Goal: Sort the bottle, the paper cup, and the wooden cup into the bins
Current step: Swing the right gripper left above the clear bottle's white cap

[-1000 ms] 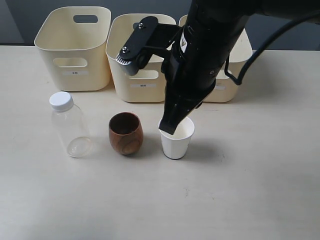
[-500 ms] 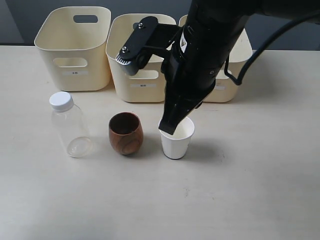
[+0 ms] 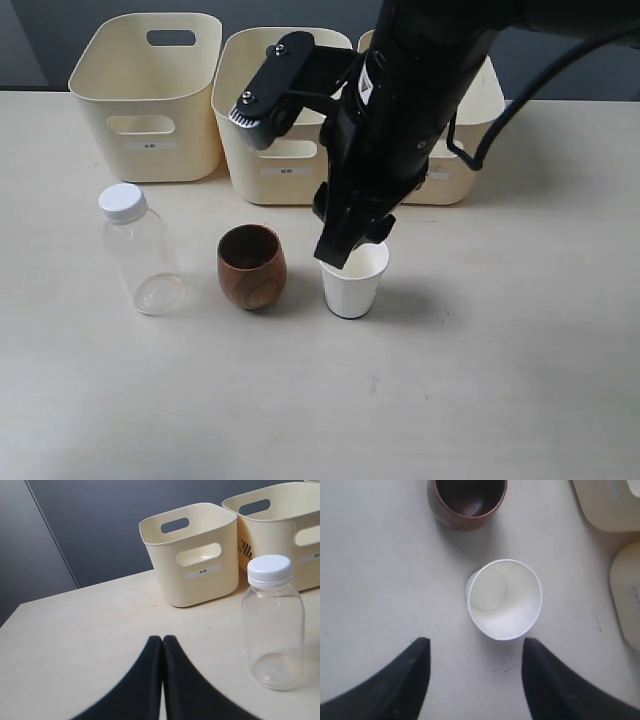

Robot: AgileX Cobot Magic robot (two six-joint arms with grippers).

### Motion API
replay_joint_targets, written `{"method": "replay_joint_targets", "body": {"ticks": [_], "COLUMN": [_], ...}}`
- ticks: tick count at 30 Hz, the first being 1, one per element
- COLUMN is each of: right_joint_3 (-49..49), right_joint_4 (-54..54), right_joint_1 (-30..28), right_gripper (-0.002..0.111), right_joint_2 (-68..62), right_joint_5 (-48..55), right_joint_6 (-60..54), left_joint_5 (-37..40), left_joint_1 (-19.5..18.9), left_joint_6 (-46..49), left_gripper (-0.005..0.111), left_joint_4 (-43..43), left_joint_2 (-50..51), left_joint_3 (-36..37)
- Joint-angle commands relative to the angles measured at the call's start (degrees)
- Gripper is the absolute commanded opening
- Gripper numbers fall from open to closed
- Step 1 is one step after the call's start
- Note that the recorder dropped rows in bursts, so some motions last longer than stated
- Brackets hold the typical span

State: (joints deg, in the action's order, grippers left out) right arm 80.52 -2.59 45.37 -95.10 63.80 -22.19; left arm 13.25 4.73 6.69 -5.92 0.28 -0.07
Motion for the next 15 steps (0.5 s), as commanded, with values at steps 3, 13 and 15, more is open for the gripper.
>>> {"method": "replay_joint_targets", "body": {"ticks": [3,13,15], "right_joint_3": [0.32,0.32,0.32], "right_joint_4": [2.04,21.81,25.70], "right_joint_1": [-0.04,-0.04,-0.04], "right_gripper": [0.056,0.057,0.068], "right_joint_2": [0.26,-0.93,-2.14], "right_joint_5": [-1.96,-20.92,-24.18], "right_joint_6": [-0.26,-15.95,-18.69], "left_joint_5": [-0.37,-0.37,-0.37], "left_joint_1": [-0.18,-0.18,-0.18], "left_joint_6": [-0.11,-0.11,-0.11], "left_gripper": [0.000,0.000,0.000], "left_joint_4": [-0.17,-0.17,-0.17], "left_joint_2": [-0.28,-0.28,-0.28], "left_joint_3": [0.07,0.07,0.07]}}
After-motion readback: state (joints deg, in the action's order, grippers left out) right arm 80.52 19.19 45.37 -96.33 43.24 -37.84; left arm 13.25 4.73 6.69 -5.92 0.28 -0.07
